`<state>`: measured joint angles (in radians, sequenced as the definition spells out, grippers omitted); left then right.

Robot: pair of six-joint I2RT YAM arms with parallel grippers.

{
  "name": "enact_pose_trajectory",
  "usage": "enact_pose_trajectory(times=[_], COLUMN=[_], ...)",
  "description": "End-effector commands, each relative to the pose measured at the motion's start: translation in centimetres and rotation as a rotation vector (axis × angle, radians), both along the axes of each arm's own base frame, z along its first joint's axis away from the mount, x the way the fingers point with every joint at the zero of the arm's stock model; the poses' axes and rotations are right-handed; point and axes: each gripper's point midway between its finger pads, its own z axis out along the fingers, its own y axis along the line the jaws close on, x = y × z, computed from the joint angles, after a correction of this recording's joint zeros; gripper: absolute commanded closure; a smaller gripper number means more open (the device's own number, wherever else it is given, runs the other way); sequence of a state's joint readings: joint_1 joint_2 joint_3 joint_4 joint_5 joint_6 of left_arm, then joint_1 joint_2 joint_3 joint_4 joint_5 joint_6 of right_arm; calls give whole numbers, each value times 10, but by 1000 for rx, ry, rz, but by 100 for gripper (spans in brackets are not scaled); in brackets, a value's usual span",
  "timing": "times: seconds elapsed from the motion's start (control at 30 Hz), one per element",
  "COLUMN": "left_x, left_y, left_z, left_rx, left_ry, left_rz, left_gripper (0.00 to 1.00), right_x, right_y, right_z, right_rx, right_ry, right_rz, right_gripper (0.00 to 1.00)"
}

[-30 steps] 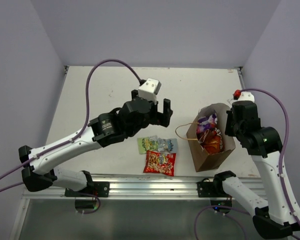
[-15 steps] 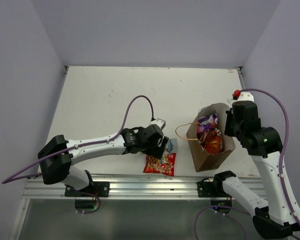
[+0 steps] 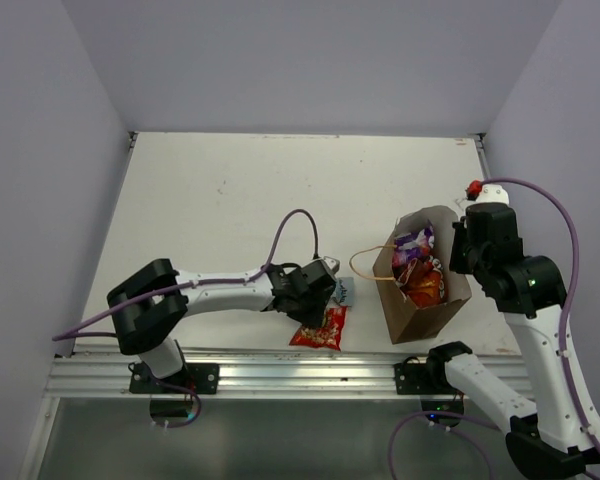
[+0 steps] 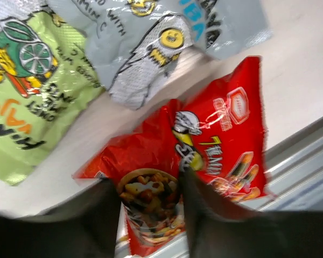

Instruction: Place the snacks into the paper bag

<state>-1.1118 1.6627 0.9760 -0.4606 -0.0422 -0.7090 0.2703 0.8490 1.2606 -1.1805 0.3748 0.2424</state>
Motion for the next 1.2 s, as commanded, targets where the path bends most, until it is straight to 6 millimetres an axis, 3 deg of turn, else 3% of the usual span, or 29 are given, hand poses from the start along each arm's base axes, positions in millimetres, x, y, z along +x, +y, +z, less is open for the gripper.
enact_pose_trajectory(times=[0.0,0.07,0.1,0.2,0.3,0.33,0.4,0.43,0.47,0.5,0.6,0.67,0.73,0.83,0.97,1.0,1.03,1.07,1.13,1.17], left_x=[-4,-2,1,23,63,77,89,95,95,97,93,78,75,68,44,42,42,40,38,35], left_y=[3,2,3,2,-9,-23,-40,-55,-63,-70,-90,-106,-124,-164,-204,-210,-224,-230,-243,-247], left_z=[-9,-2,2,46,136,190,247,299,322,364,420,435,429,389,368,373,352,363,321,321], left_rx=[40,54,72,101,62,-24,-144,-277,-345,-452,-619,-729,-778,-772,-834,-839,-799,-813,-713,-709], left_ry=[7,-9,-34,-143,-346,-422,-510,-575,-594,-644,-723,-724,-701,-614,-572,-576,-550,-551,-492,-476], left_rz=[-13,-12,-10,22,103,122,122,124,117,124,88,9,-29,-114,-217,-229,-245,-255,-289,-302], left_gripper=[74,100,100,100,100,100,100,100,100,100,100,100,100,100,100,100,100,100,100,100], right_x=[1,-1,-1,-2,-2,-3,-4,-5,-5,-5,-5,-6,-6,-6,-7,-8,-8,-9,-9,-9], right_y=[4,4,4,3,2,3,2,2,2,2,2,2,2,1,0,0,-1,-2,-2,-2], right_z=[8,10,10,11,14,14,15,15,16,16,16,17,17,17,19,20,20,20,21,21], right_rx=[15,14,13,15,13,13,15,15,16,15,17,16,16,14,14,13,11,9,7,7], right_ry=[-29,-34,-33,-36,-43,-41,-46,-47,-50,-49,-51,-53,-50,-52,-58,-58,-57,-57,-60,-60], right_rz=[28,25,26,27,23,26,26,26,24,26,25,24,24,22,19,19,17,13,11,11], right_gripper=[100,100,100,100,100,100,100,100,100,100,100,100,100,100,100,100,100,100,100,100])
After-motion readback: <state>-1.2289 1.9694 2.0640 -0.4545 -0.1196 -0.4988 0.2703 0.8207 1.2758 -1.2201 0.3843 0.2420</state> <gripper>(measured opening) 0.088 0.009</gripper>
